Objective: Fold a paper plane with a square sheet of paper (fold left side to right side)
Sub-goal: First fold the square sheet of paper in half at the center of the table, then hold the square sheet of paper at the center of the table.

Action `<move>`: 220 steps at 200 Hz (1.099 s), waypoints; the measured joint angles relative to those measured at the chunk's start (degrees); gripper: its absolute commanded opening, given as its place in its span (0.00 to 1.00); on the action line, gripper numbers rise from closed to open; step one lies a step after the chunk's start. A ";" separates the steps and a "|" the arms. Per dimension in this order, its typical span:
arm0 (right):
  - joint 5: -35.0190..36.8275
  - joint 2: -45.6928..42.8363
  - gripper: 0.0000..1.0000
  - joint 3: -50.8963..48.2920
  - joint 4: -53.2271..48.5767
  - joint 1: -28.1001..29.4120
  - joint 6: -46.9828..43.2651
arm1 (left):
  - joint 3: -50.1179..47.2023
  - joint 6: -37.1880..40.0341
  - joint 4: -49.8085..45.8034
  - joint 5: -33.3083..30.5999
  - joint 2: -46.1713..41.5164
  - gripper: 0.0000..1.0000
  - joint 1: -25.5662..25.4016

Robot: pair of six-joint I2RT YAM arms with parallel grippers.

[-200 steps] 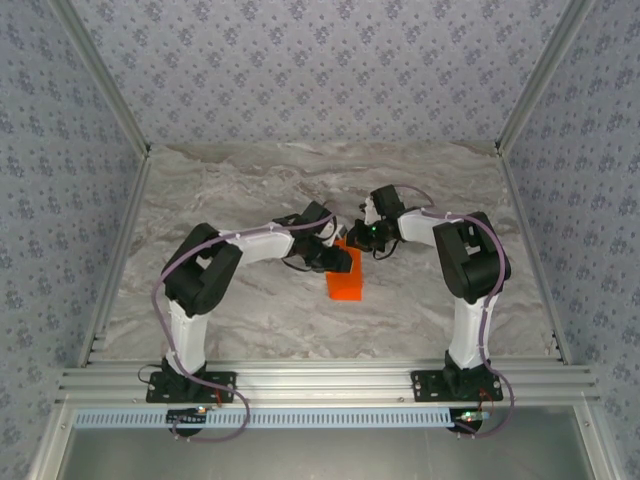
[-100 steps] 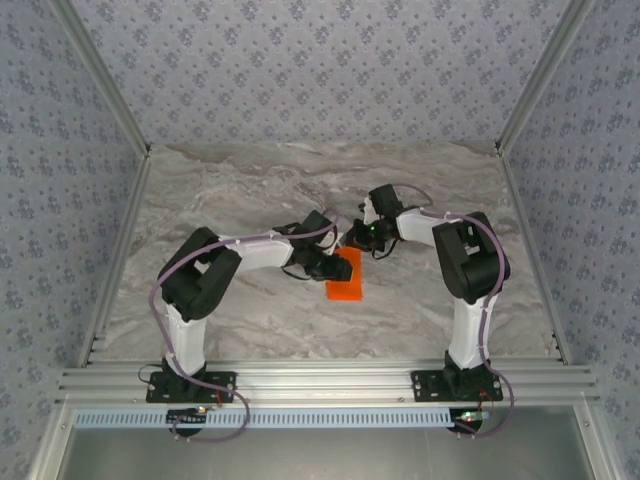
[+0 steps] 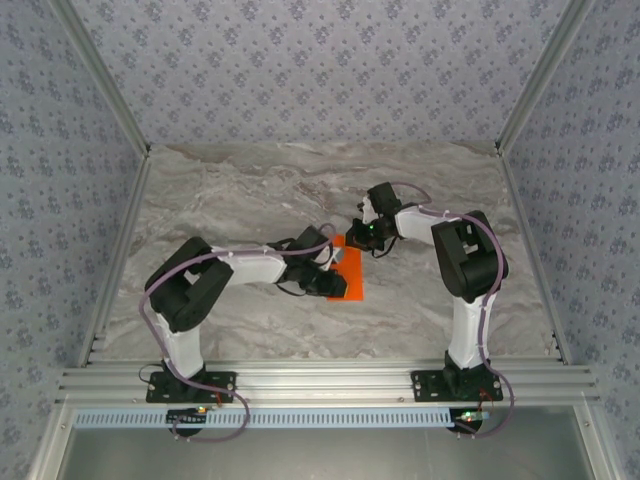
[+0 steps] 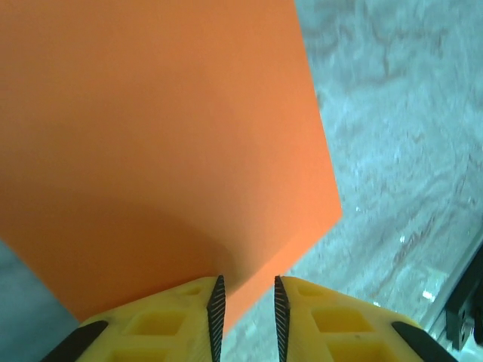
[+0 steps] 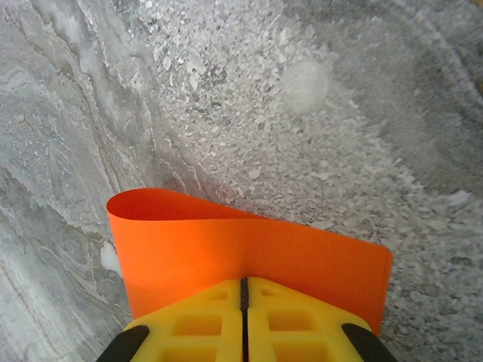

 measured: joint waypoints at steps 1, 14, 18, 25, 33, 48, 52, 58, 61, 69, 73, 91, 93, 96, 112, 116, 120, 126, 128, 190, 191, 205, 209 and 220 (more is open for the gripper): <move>-0.02 0.04 0.06 0.13 -0.15 0.00 -0.02 | -0.15 0.00 0.00 0.02 -0.11 0.25 -0.11; -0.07 0.44 0.06 0.81 -0.81 0.00 -0.04 | -1.62 -0.17 0.15 0.35 -0.98 0.24 -1.03; -0.07 0.55 0.06 0.98 -0.96 0.00 -0.04 | -2.12 -0.26 0.59 0.28 -1.25 0.23 -1.29; -0.07 0.68 0.06 1.25 -1.16 0.00 -0.04 | -2.82 -0.59 0.98 0.42 -1.70 0.23 -1.57; -0.07 0.79 0.06 1.40 -1.18 0.00 -0.04 | -3.82 -1.05 1.79 0.20 -2.27 0.23 -2.03; -0.07 0.85 0.06 1.57 -1.40 0.02 -0.11 | -5.27 -2.16 2.49 0.28 -3.28 0.22 -2.51; -0.07 0.85 0.06 1.62 -1.51 0.02 -0.17 | -5.68 -2.40 2.82 0.28 -3.52 0.23 -2.64; -0.04 0.85 0.06 1.66 -1.55 0.02 -0.24 | -6.16 -2.93 2.86 0.37 -4.00 0.23 -2.80; -0.04 0.85 0.06 1.68 -1.60 0.02 -0.26 | -6.45 -3.04 2.84 0.35 -4.33 0.23 -2.91; -0.04 0.85 0.06 1.70 -1.60 0.02 -0.48 | -6.97 -3.43 2.58 0.42 -5.03 0.23 -3.02; -0.04 0.85 0.06 1.70 -1.62 0.02 -0.55 | -7.06 -3.72 2.34 0.50 -5.35 0.24 -3.04; -0.04 0.85 0.06 1.70 -1.62 0.02 -0.87 | -6.82 -4.22 1.97 1.03 -7.23 0.27 -2.64; -0.04 0.85 0.06 1.70 -1.62 0.02 -0.92 | -6.71 -4.37 1.92 1.16 -7.50 0.27 -2.56; -0.04 0.85 0.06 1.70 -1.62 0.02 -0.94 | -6.54 -4.31 1.88 1.31 -7.82 0.28 -2.34; -0.04 0.85 0.06 1.70 -1.62 0.02 -1.22 | -4.59 -4.55 1.79 2.32 -9.09 0.29 -0.76; -0.07 0.85 0.07 1.70 -1.62 0.02 -1.29 | -3.87 -4.52 1.88 2.54 -9.18 0.29 -0.20; -0.07 0.85 0.07 1.70 -1.62 0.02 -1.31 | -3.23 -4.50 1.97 2.75 -9.20 0.29 0.24; -0.07 0.85 0.06 1.70 -1.60 0.02 -1.33 | -2.23 -4.48 2.10 2.97 -9.20 0.29 1.07; -0.07 0.85 0.07 1.70 -1.60 0.02 -1.36 | -1.92 -4.44 2.16 3.04 -9.16 0.29 1.36; -0.11 0.83 0.07 1.70 -1.57 0.22 -1.77 | 5.01 -2.51 3.28 4.50 2.67 0.29 5.92; -0.11 0.83 0.07 1.70 -1.57 0.22 -1.77 | 5.01 -2.49 3.28 4.57 2.89 0.29 5.92; -0.11 0.81 0.08 1.70 -1.55 0.24 -1.77 | 5.01 -2.49 3.28 4.87 4.63 0.28 5.88; -0.11 0.81 0.08 1.70 -1.55 0.24 -1.77 | 5.01 -2.51 3.28 4.85 4.96 0.28 5.88; -0.09 0.72 0.08 1.70 -1.55 0.31 -1.77 | 5.05 -2.51 3.34 5.07 5.31 0.28 5.88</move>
